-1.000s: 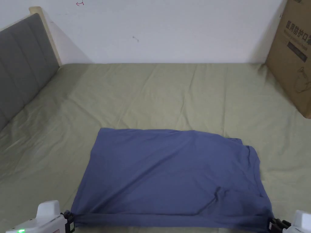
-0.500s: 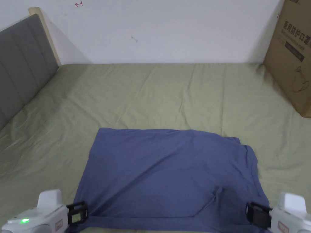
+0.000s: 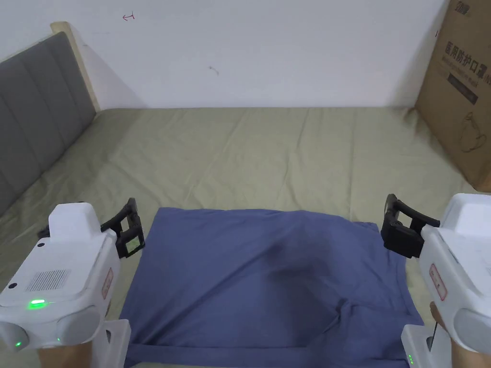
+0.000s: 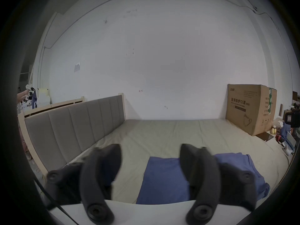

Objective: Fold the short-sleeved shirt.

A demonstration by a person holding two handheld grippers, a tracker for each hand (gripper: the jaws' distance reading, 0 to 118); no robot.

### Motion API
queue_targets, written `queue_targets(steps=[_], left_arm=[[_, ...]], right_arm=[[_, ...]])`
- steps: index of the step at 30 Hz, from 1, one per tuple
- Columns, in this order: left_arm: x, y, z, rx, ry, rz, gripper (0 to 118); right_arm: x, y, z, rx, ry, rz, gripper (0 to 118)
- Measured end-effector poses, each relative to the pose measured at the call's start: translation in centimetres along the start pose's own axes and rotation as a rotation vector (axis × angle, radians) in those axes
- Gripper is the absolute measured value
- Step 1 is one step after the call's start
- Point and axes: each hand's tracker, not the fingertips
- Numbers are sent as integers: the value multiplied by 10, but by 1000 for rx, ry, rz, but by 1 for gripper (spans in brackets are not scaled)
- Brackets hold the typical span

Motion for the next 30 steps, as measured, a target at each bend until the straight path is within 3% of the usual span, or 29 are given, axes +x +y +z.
queue_targets(steps=[2,3,4,5,12,15,23,26,27,29,30], left_arm=[[3,-1,3,21,-15,0,32],[4,-2,3,19,-19,-1,15],[9,-3,3,22,-25,-3,0],[9,-5,3,19,-32,-9,0],[1,-16,-3,-99,-94,29,0],[-11,-37,-17,-302,-94,15,0],[-50,-120,-17,-609,-67,47,0],[-61,-144,-19,-684,-67,75,7],[-62,-149,-20,-716,-66,79,21],[-63,-156,-21,-794,-50,79,84],[-63,-161,-22,-823,-38,74,106]], right_arm=[[-6,1,4,30,-8,41,67],[-9,1,5,39,-9,60,47],[-11,0,7,43,-9,73,17],[-11,0,7,46,-11,74,1],[-8,-3,6,38,8,71,0],[-5,-5,4,20,15,53,0],[1,-20,-2,-40,34,67,0],[0,-26,-3,-62,34,72,0],[0,-28,-4,-69,34,71,0],[0,-31,-5,-82,32,66,0],[0,-32,-5,-87,32,63,0]])
